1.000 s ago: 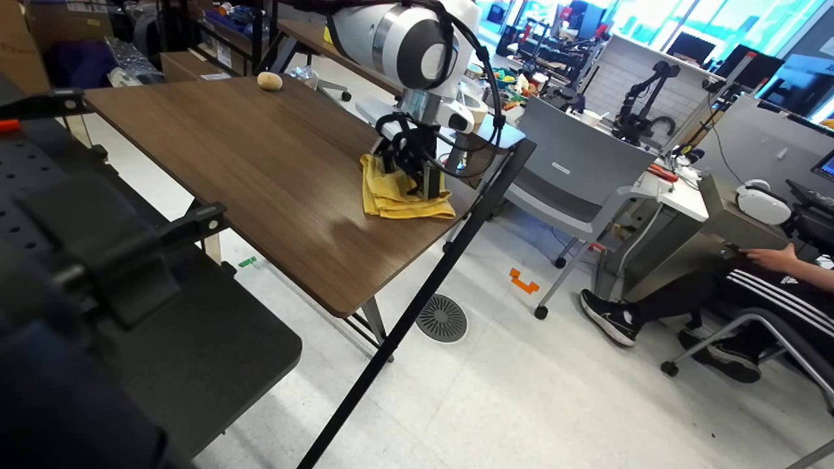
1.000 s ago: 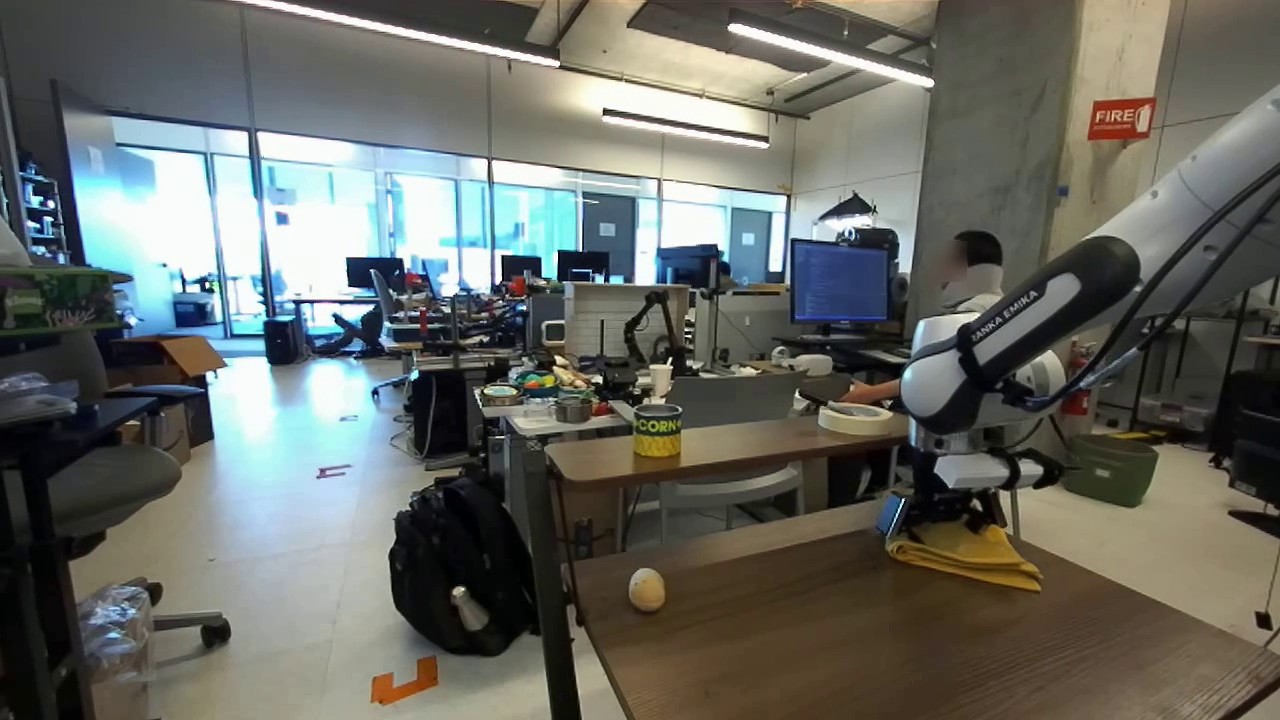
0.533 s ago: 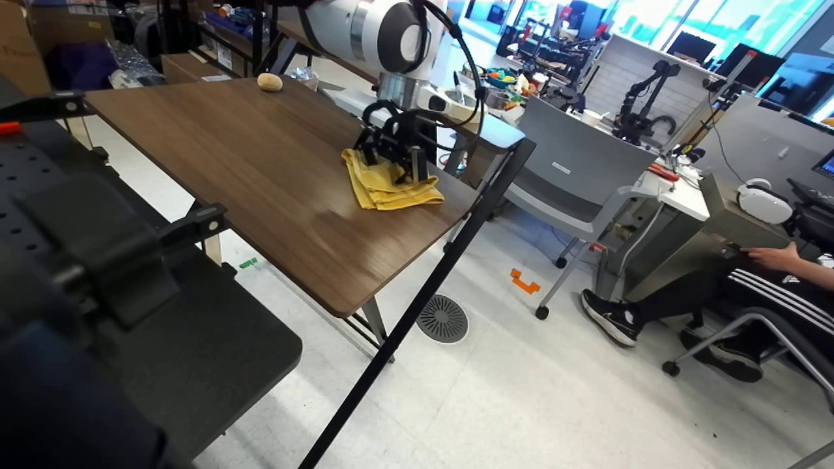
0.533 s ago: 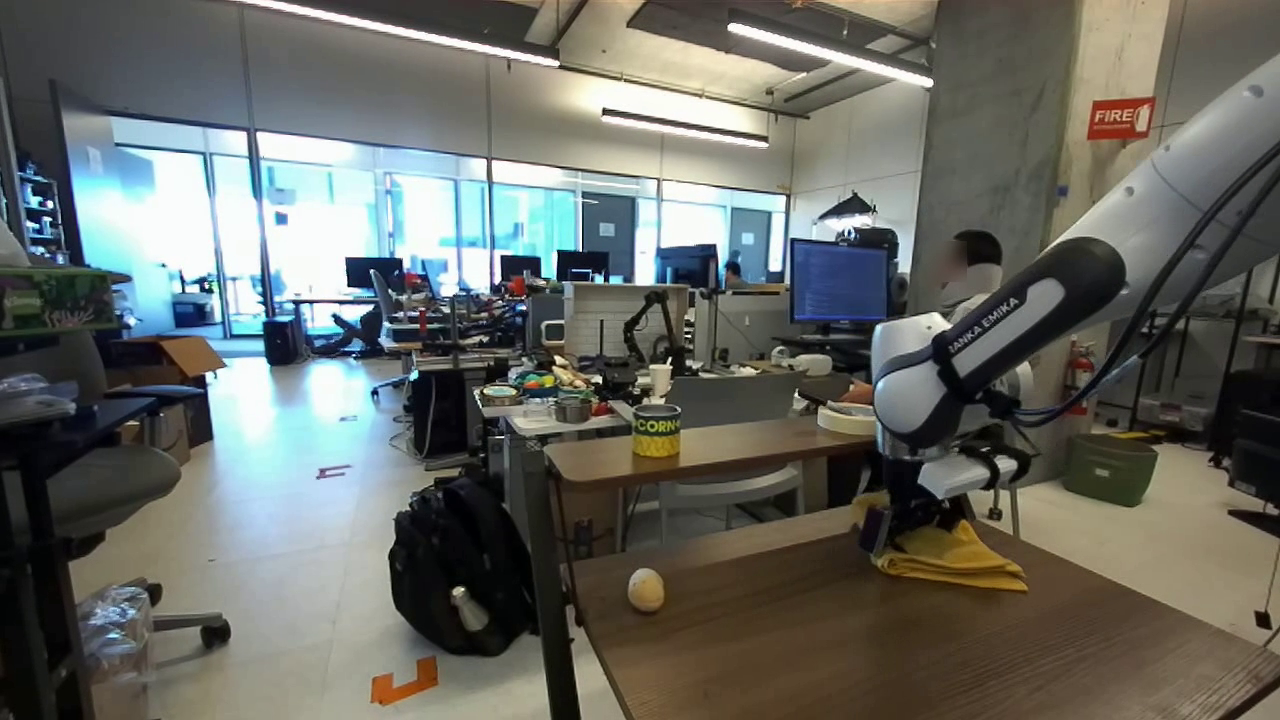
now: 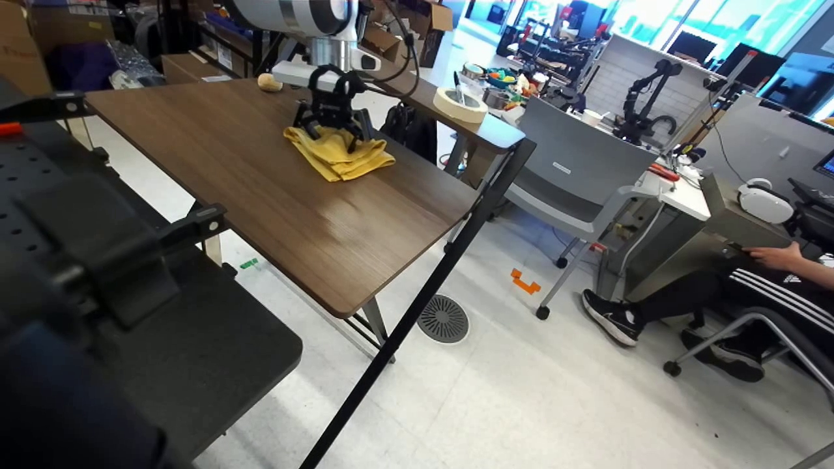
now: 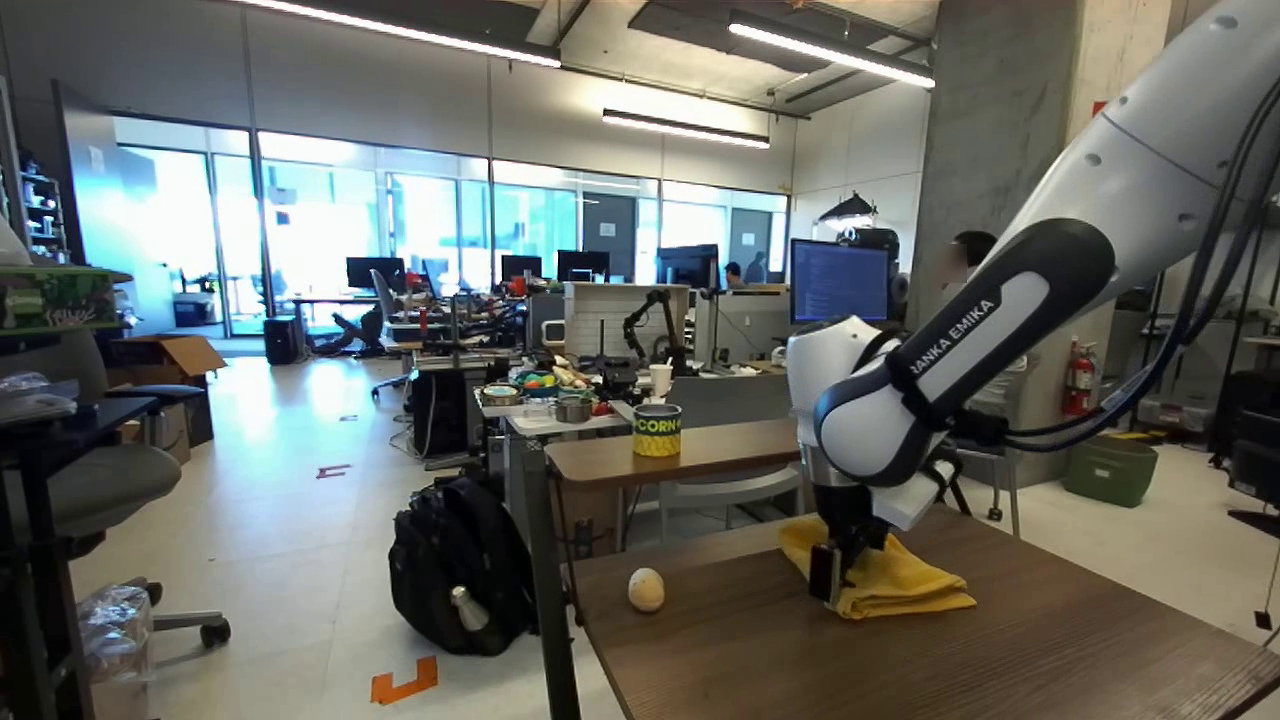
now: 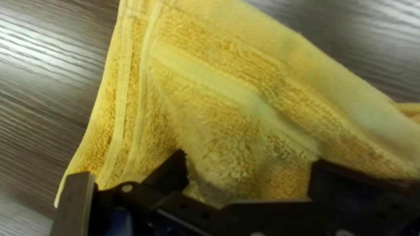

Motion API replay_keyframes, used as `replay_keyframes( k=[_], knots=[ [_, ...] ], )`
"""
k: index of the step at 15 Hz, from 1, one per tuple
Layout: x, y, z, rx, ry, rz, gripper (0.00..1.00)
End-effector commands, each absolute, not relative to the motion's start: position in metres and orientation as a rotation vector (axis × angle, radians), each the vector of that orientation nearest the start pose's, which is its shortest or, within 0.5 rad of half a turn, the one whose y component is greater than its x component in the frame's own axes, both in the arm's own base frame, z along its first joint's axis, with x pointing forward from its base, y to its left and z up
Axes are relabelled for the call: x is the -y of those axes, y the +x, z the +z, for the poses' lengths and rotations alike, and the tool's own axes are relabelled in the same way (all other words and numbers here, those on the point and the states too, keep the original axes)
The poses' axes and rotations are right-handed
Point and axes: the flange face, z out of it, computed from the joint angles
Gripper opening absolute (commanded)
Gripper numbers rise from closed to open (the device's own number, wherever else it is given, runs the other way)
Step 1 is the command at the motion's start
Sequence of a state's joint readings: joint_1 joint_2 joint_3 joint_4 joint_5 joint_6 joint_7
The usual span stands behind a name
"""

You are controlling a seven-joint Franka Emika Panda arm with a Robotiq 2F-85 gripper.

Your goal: Wipe the table

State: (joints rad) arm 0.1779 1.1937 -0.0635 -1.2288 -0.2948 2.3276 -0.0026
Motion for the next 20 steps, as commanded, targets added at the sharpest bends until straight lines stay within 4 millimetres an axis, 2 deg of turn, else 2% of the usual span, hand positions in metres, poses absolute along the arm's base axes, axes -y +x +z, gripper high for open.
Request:
replay_keyframes(
  k=[1,3,6,9,13,16,18,20],
  knots=[
    [-0.142,0.655,-0.001,0.945,-3.241,0.191,1.0],
    [-0.149,0.64,0.003,1.07,-3.153,0.187,1.0],
    [-0.117,0.632,0.006,1.082,-3.046,0.238,1.0],
    [-0.064,0.63,0.001,0.955,-2.973,0.355,1.0],
    [0.027,0.638,-0.001,0.568,-3.046,0.367,1.0],
    [0.091,0.633,-0.007,0.326,-3.053,0.373,1.0],
    [0.12,0.627,-0.01,0.176,-3.041,0.4,1.0],
    [0.129,0.624,-0.011,0.142,-3.024,0.414,1.0]
  ],
)
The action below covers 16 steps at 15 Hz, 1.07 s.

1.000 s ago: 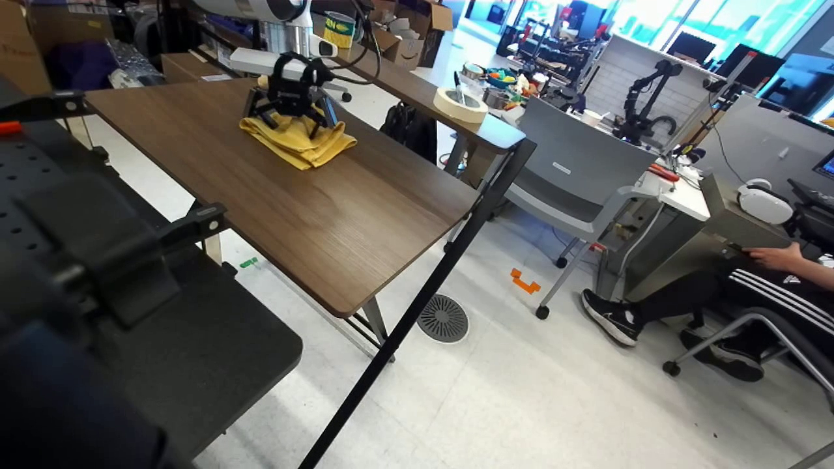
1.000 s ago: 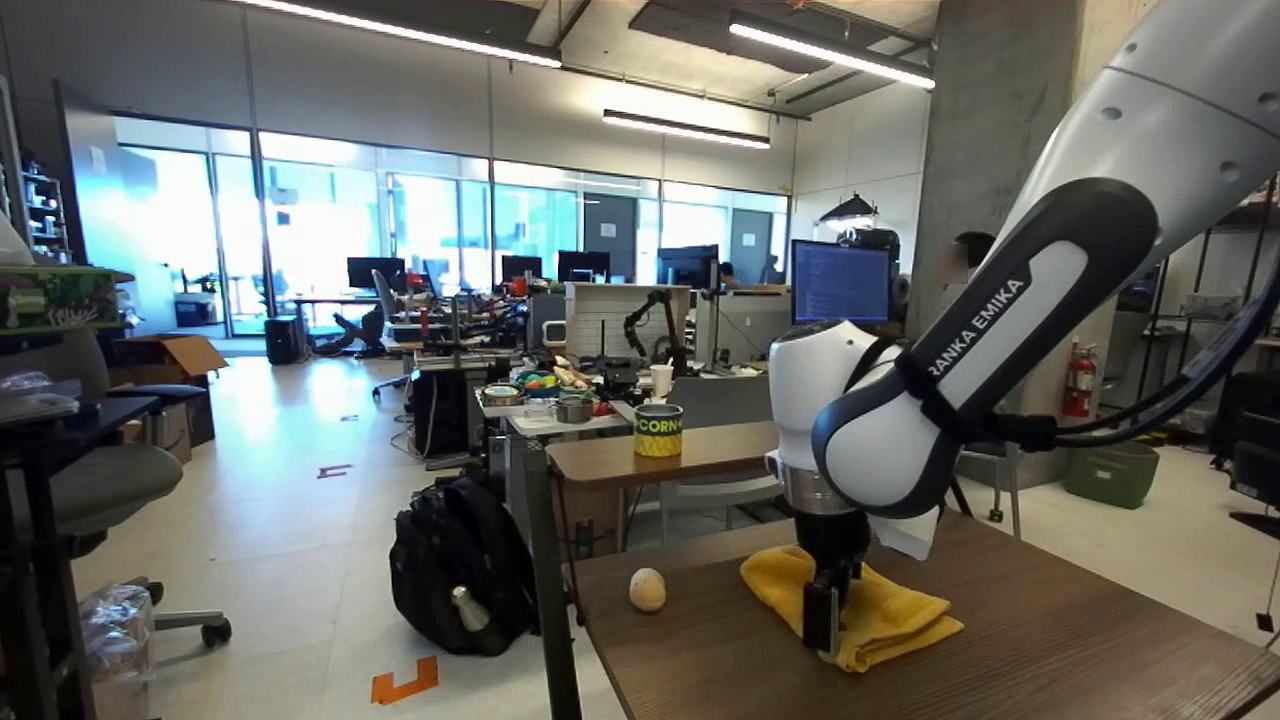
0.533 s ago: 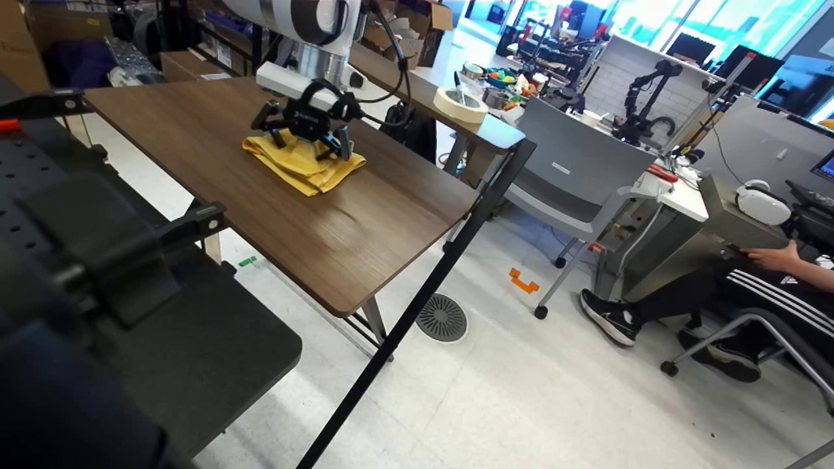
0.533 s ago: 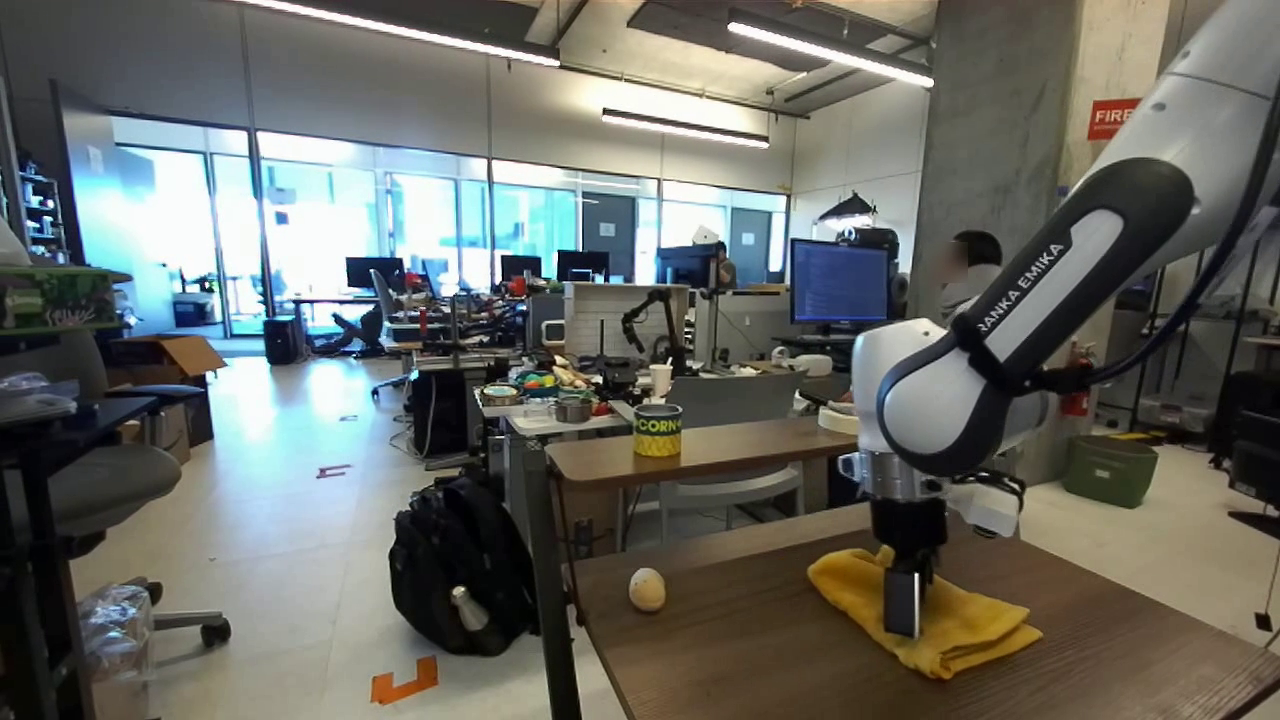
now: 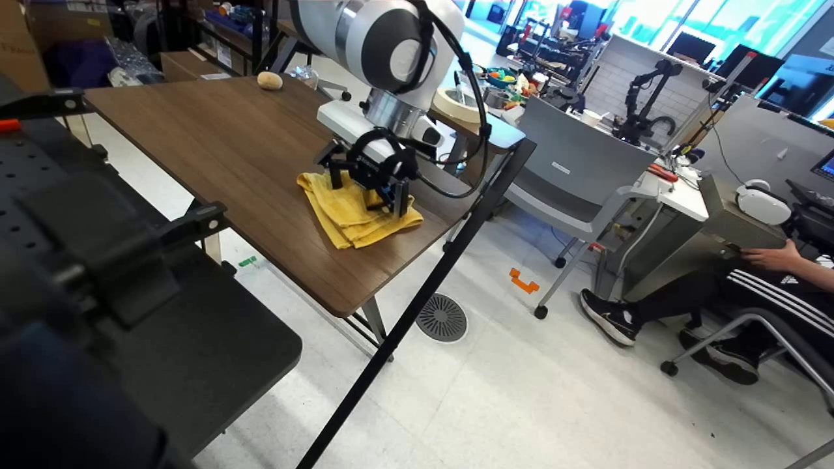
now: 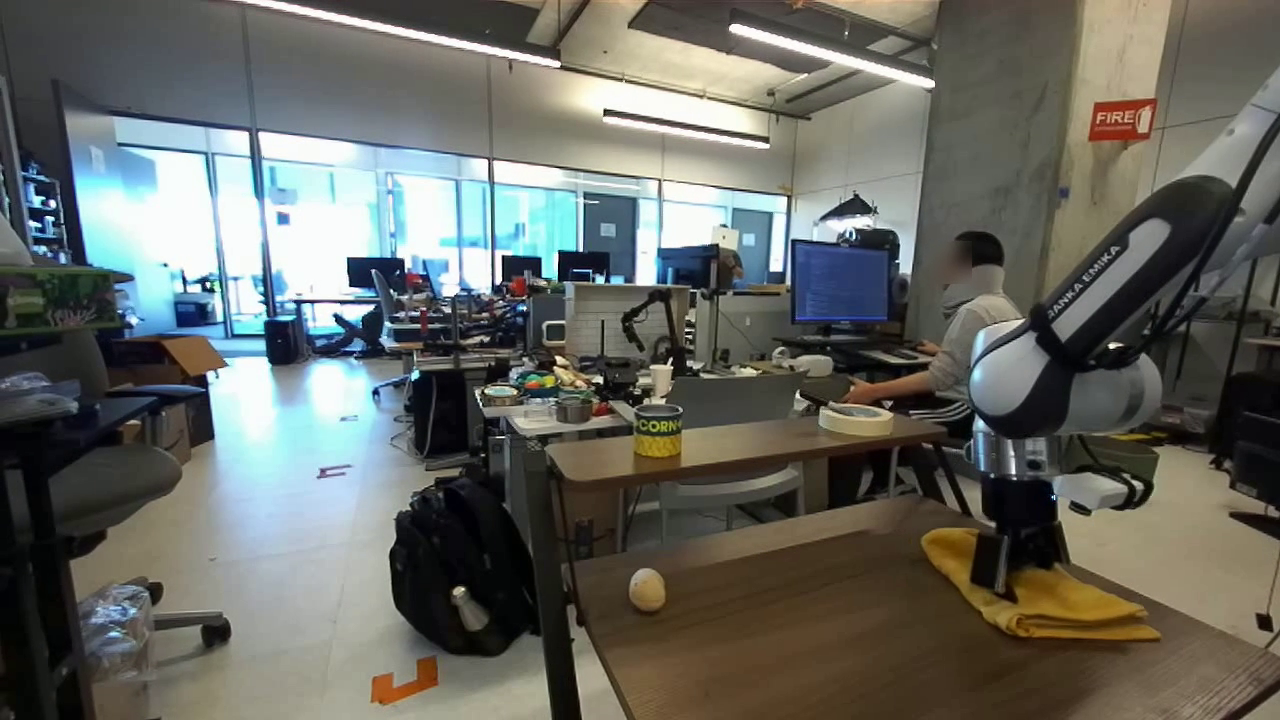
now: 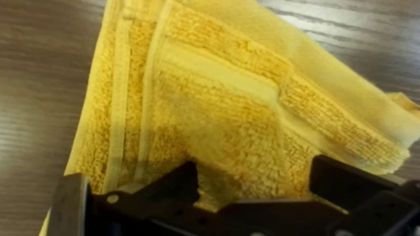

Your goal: Wipe the table

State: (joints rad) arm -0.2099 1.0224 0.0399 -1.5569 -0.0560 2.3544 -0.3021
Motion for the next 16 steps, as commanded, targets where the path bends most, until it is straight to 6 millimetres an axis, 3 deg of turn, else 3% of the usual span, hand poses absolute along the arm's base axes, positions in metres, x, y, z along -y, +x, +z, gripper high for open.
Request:
replay_keyframes(
  k=[1,5,8,12,16],
  knots=[
    [0.124,0.622,-0.012,0.166,-3.018,0.433,1.0],
    [0.074,0.615,-0.024,0.394,-3.038,0.486,1.0],
    [0.031,0.613,-0.019,0.66,-3.102,0.497,1.0],
    [-0.05,0.602,-0.011,1.043,-3.071,0.507,1.0],
    [-0.139,0.571,-0.002,1.412,-2.968,0.425,1.0]
  ],
)
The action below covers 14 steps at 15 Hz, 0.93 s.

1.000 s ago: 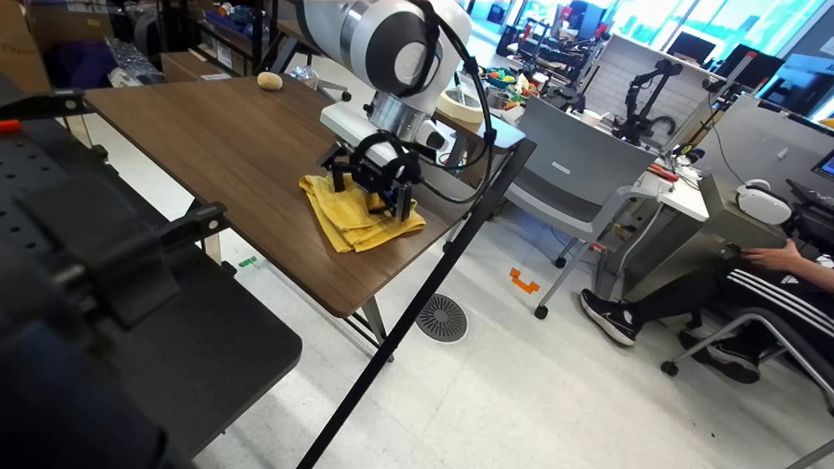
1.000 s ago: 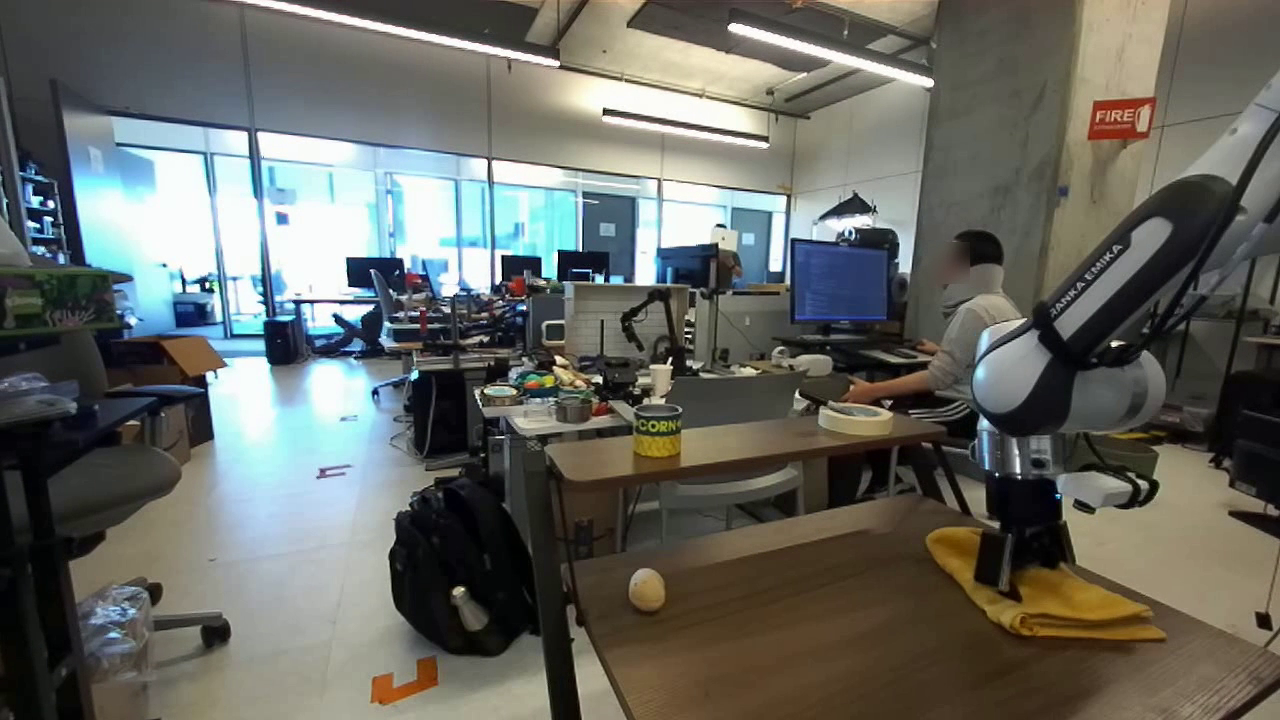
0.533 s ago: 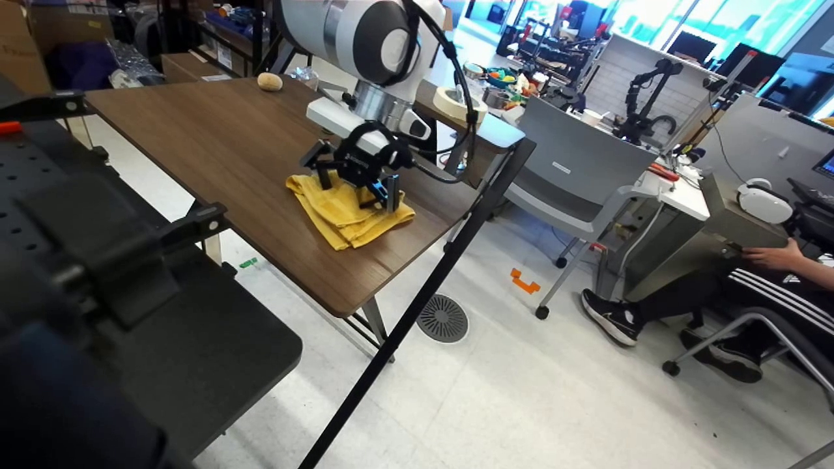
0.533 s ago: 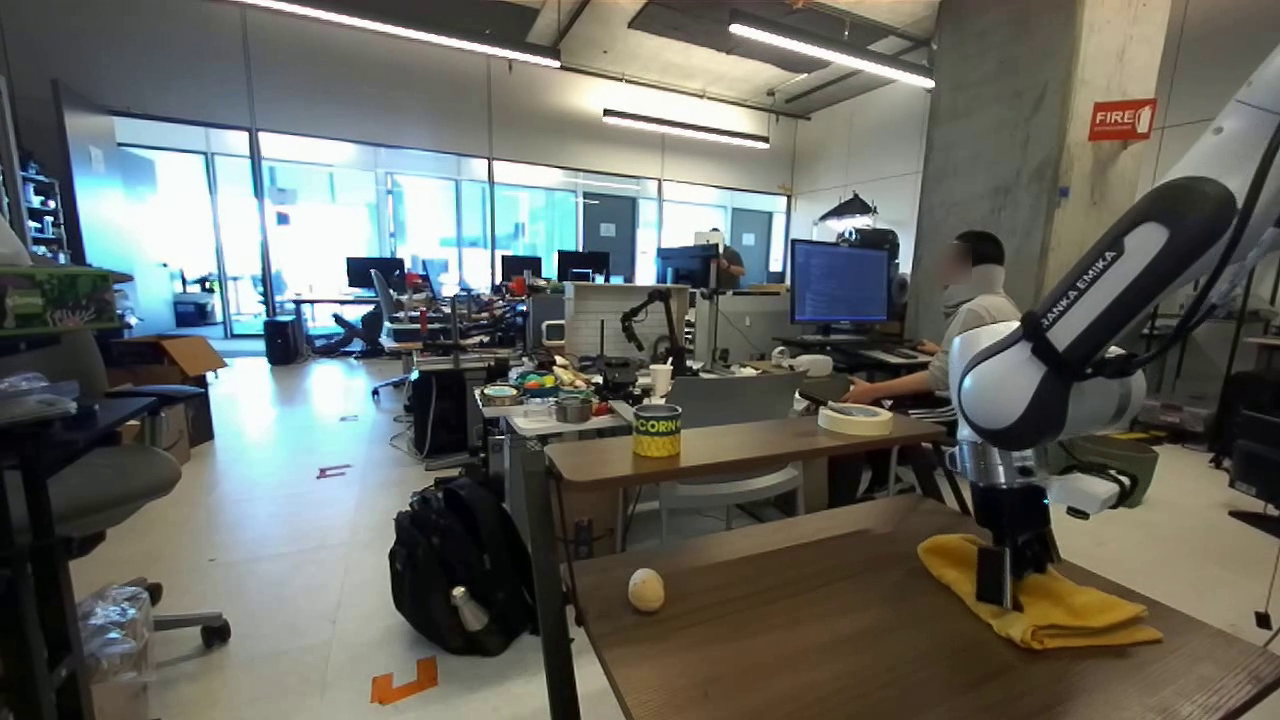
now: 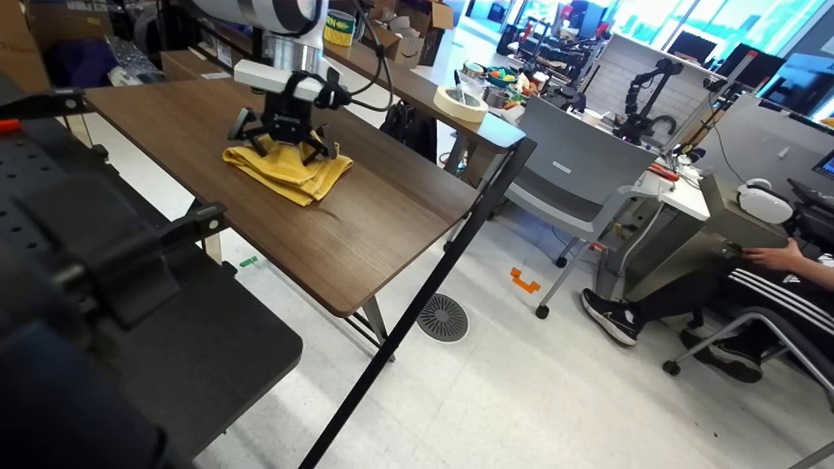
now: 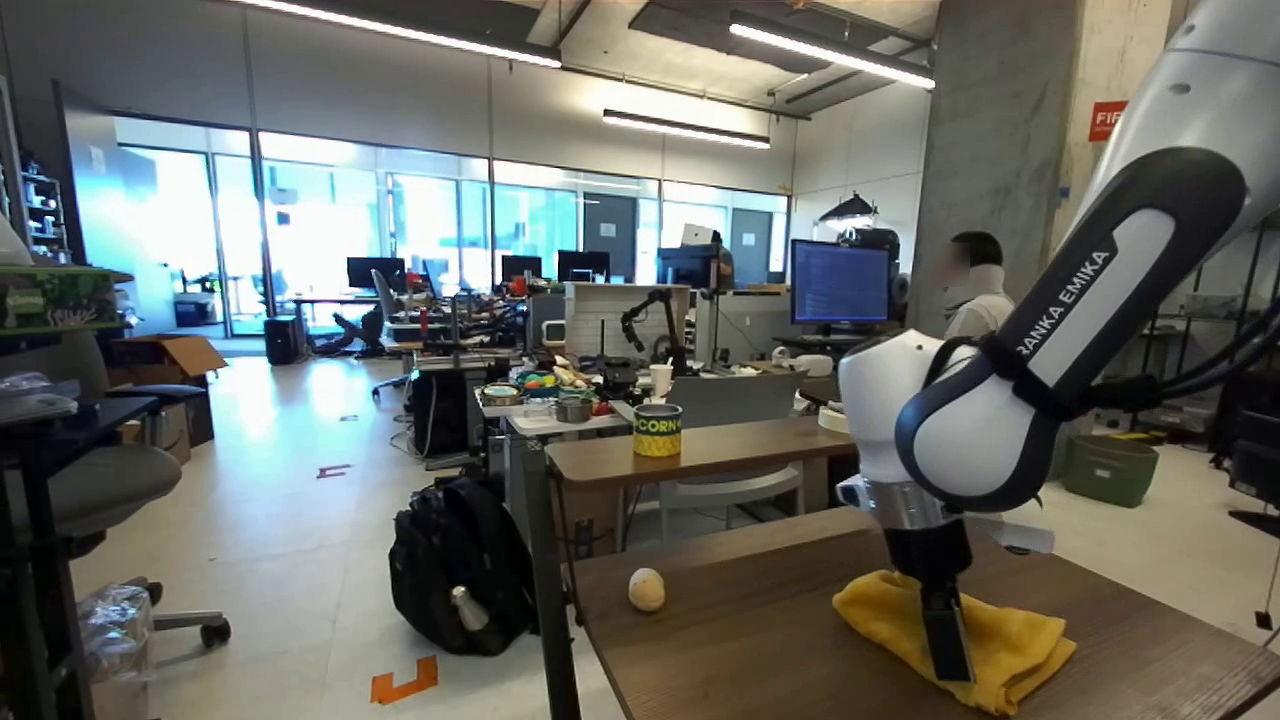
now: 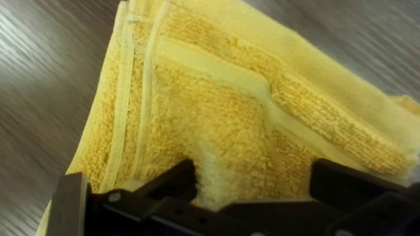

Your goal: Wipe the table

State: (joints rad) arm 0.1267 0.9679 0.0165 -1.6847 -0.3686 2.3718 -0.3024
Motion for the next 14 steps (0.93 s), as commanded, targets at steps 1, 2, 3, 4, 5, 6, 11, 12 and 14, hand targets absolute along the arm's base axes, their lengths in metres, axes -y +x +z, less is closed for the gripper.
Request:
replay_keyframes(
  k=[1,2,3,4,5,6,11,12,14],
  knots=[
    [-0.161,0.56,-0.001,1.496,-2.929,0.394,1.0],
    [-0.182,0.547,0.001,1.574,-2.886,0.36,1.0],
    [-0.201,0.534,0.001,1.633,-2.846,0.333,1.0],
    [-0.219,0.519,-0.001,1.683,-2.811,0.308,1.0],
    [-0.23,0.511,-0.003,1.719,-2.794,0.28,1.0],
    [-0.233,0.51,-0.003,1.74,-2.798,0.247,1.0],
    [-0.199,0.529,0.009,1.633,-2.953,0.024,1.0],
    [-0.185,0.535,0.011,1.57,-2.991,-0.024,1.0],
    [-0.146,0.55,0.013,1.395,-3.073,-0.085,1.0]
  ],
)
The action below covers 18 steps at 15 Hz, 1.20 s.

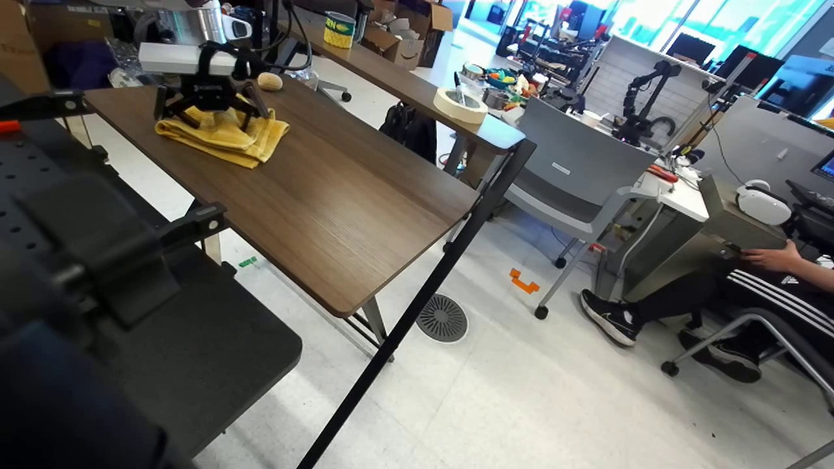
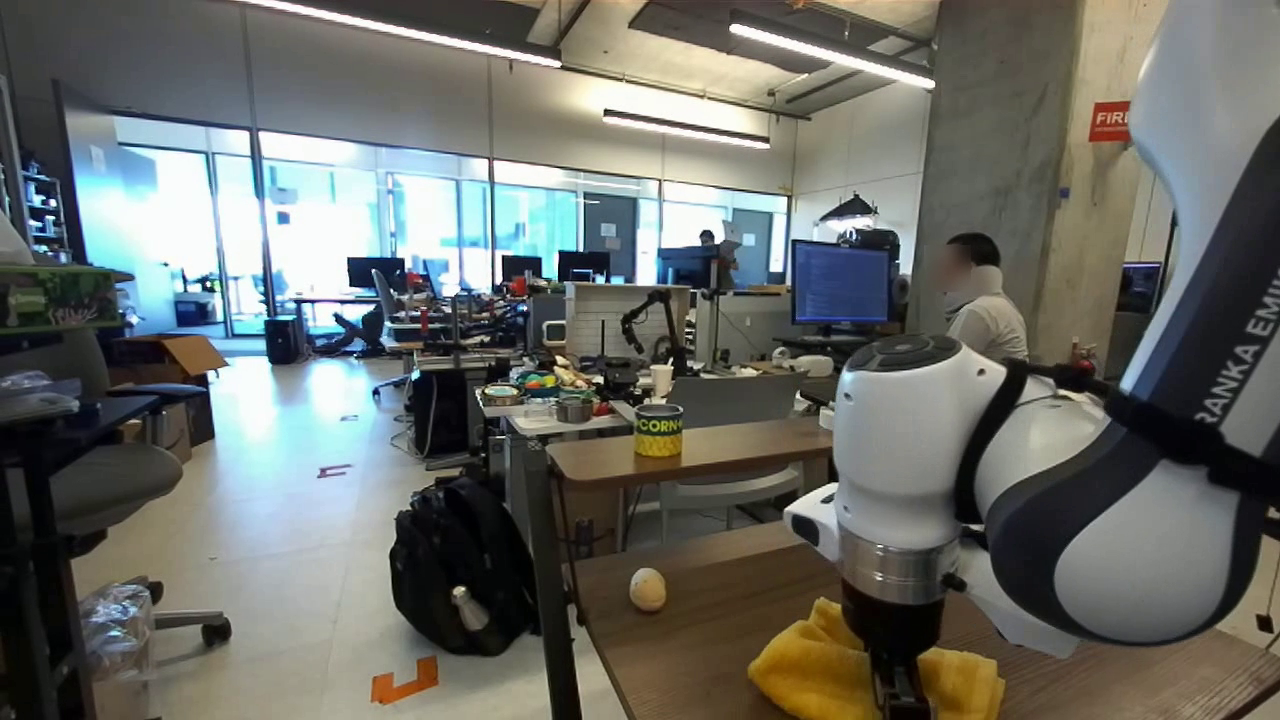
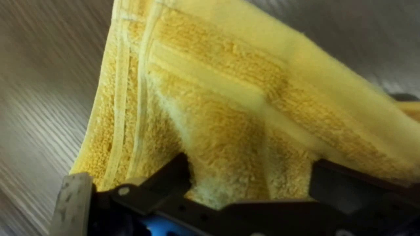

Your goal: Wipe the table

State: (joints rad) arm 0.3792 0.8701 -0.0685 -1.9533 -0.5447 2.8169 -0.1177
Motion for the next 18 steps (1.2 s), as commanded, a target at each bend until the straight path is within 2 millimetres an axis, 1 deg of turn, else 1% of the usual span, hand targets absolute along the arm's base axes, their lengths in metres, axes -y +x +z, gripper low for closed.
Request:
replay_keyframes(
  k=[1,3,5,6,9,11,12,13,15,16,18],
  knots=[
    [-0.131,0.555,0.016,1.322,-3.104,-0.103,1.0],
    [-0.105,0.561,0.024,1.204,-3.122,-0.148,1.0],
    [-0.093,0.558,0.043,1.124,-3.091,-0.241,1.0],
    [-0.09,0.554,0.055,1.095,-3.061,-0.304,1.0],
    [-0.091,0.537,0.089,1.048,-2.953,-0.542,1.0],
    [-0.099,0.531,0.112,0.984,-2.88,-0.693,1.0],
    [-0.106,0.533,0.12,0.947,-2.838,-0.757,1.0],
    [-0.116,0.538,0.13,0.901,-2.793,-0.808,1.0],
    [-0.133,0.561,0.143,0.796,-2.711,-0.892,1.0],
    [-0.142,0.58,0.15,0.721,-2.689,-0.91,1.0],
    [-0.152,0.618,0.162,0.6,-2.652,-0.939,1.0]
  ],
)
